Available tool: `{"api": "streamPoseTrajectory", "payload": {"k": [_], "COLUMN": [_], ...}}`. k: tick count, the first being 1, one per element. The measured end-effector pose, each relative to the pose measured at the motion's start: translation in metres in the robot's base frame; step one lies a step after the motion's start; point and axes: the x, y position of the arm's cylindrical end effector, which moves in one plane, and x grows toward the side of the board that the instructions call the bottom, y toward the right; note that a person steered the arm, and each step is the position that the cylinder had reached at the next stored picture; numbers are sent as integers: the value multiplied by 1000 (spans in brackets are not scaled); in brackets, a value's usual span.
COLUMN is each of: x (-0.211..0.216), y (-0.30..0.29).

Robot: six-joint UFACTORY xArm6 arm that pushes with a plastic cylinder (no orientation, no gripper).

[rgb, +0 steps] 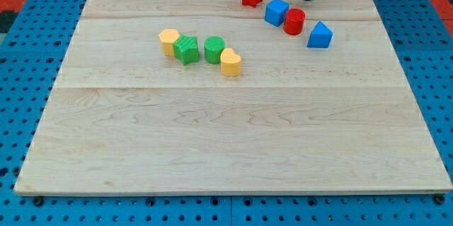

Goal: Arrange the red blocks and blue blocks towards the top right of the board

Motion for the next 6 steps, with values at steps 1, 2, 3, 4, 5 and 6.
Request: {"api": "streamPoseTrajectory", "payload": {"k": [1,2,3,4,5,6], "x": [18,47,58,19,-12,-20], "y": [-45,-45,-44,-40,1,-3]}}
